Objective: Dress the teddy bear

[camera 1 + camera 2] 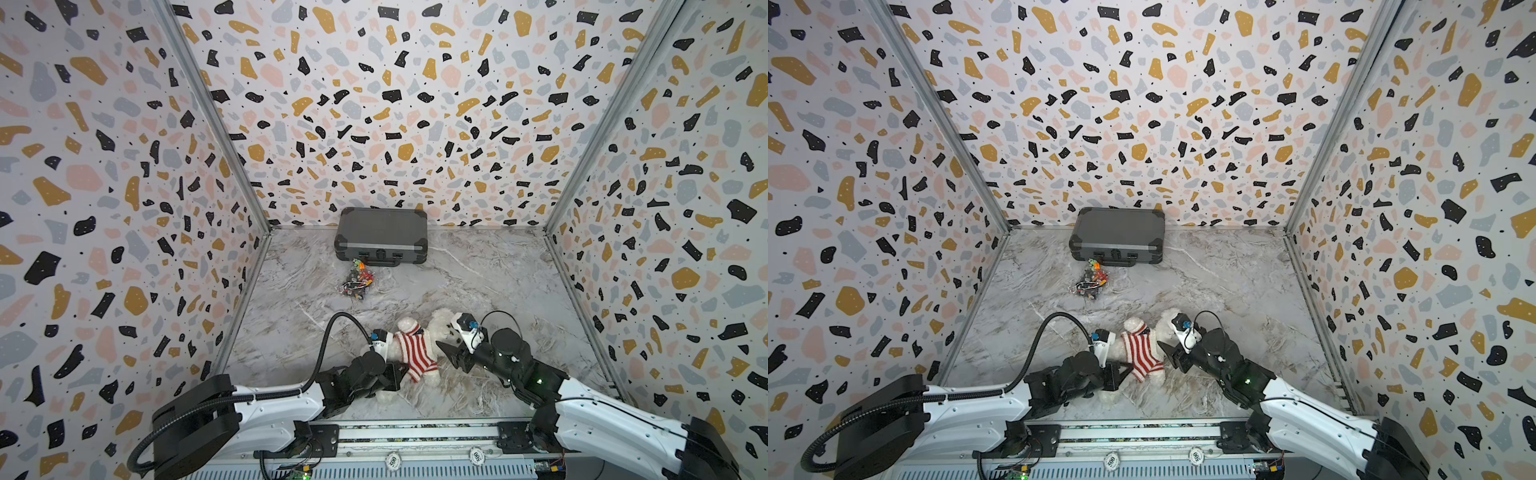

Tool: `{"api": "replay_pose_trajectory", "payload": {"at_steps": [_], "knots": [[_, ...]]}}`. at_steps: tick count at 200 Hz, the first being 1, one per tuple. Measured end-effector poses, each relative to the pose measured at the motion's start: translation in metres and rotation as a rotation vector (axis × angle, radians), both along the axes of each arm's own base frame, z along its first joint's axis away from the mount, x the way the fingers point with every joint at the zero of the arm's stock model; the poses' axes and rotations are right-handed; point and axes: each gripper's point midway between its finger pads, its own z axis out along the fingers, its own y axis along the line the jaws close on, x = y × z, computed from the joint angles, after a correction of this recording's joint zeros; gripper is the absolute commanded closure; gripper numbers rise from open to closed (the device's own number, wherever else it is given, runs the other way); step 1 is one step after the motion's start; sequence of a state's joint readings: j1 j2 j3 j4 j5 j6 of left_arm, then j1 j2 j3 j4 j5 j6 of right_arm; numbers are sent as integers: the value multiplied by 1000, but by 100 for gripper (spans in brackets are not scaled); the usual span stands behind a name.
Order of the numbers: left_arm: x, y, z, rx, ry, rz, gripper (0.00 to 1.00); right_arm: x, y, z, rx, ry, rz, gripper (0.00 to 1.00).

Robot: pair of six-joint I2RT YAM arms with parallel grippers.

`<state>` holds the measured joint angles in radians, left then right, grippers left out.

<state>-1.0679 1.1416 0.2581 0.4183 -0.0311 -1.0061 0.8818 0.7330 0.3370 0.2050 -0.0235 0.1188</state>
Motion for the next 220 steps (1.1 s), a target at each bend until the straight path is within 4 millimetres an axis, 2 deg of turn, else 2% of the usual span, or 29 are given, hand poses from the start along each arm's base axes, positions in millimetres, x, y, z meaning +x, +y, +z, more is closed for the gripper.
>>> {"api": "replay_pose_trajectory", "payload": {"at_steps": [22,43,84,102,115,176,220], "knots": [[0,-2,-1,-5,0,-4,100,-14,-1,1,59,86,13,32],[0,-4,-2,-6,2,-8,100,-31,3,-17,54,204,42,37],[0,-5,0,-13,1,-9,100,-64,7,-79,-38,403,81,43],[1,-5,1,-19,-3,-9,100,-72,4,-107,-90,467,74,47],[1,-6,3,-25,-6,-10,100,-74,4,-121,-120,494,66,52],[1,-6,4,-29,-8,-10,100,-65,22,-135,-117,497,70,60],[1,-7,4,-32,-8,-12,100,-58,23,-139,-122,478,44,91]]}}
